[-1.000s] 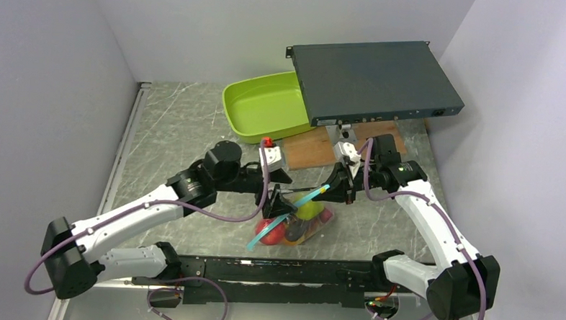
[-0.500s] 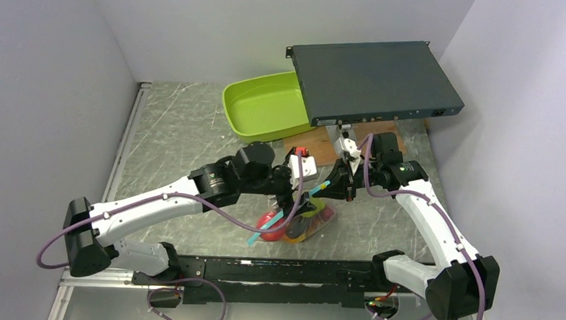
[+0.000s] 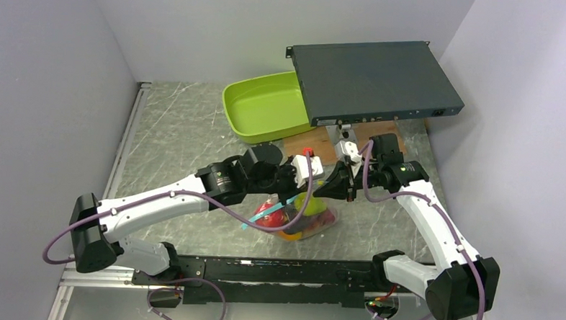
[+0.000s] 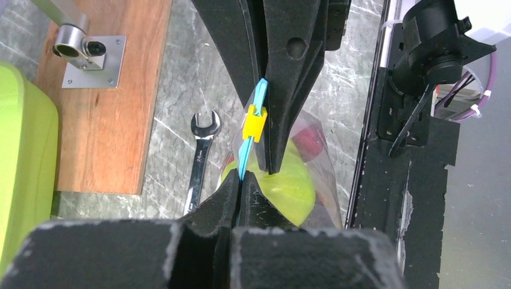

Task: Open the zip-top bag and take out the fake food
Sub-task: Unzip the zipper food storage bag at the center of the board.

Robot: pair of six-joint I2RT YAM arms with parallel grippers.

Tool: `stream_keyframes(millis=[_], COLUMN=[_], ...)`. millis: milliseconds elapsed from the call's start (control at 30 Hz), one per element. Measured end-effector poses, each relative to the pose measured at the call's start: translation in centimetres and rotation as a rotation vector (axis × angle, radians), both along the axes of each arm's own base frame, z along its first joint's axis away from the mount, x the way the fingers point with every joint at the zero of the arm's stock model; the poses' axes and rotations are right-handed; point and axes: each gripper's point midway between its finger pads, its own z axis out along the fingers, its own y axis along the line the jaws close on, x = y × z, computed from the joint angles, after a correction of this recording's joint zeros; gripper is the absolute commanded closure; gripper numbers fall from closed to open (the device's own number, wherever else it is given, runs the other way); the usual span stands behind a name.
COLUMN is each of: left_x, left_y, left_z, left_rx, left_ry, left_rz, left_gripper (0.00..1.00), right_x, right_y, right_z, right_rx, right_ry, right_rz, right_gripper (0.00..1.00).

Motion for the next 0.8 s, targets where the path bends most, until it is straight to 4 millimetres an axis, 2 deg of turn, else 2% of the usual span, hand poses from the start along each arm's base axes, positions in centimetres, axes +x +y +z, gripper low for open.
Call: stream_keyframes(millis=[33,67,133,233,267,433,600,700,800], left_x=[-0.1,-0.2,-0.7,-0.7,-0.7,-0.7,-1.2,-1.4,-1.6], left_y=[0.0,0.1,0.5,1.3,1.5,1.6,0.4,0.0,0.1], left_z=[0.0,0.0,0.0,-0.2,-0.2,-0.3,-0.8,-0.9,-0.8], left_rx=[-0.005,-0.012,-0.037,-0.062,-0.070,-0.089,-0.071,-0.065,-0.063], left_ry=[0.000,0.003,0.023,0.067,0.081,0.152,0.210,0.231,0.246], left_rz=[-0.002,-0.008,-0.023,-0.034,-0.038,-0.064,-0.122,-0.148,-0.165], left_gripper=[1.00,1.00,1.00,1.00,1.00,1.00,1.00,1.00,1.00], right_x=[0.0,0.0,-0.2,-0.4,-0.5,-1.0,-1.2,-1.1,-1.1], right_y=[-0.1,-0.1,-0.2,-0.3,-0.4,-0.6,-0.9,-1.0,-1.0], right_z=[0.0,-0.1,-0.2,-0.2,-0.2,-0.3,0.3,0.9,1.1], right_rx=[0.001,0.001,0.003,0.008,0.011,0.018,0.033,0.041,0.045], right_ry=[-0.008,-0.015,-0.020,-0.028,-0.030,-0.023,-0.024,-0.039,-0.046], right_rz=[0.000,0.002,0.011,0.016,0.018,0.024,0.017,0.012,0.011], right_gripper=[0.97,0.85,0.71,0.54,0.52,0.47,0.47,0.51,0.61])
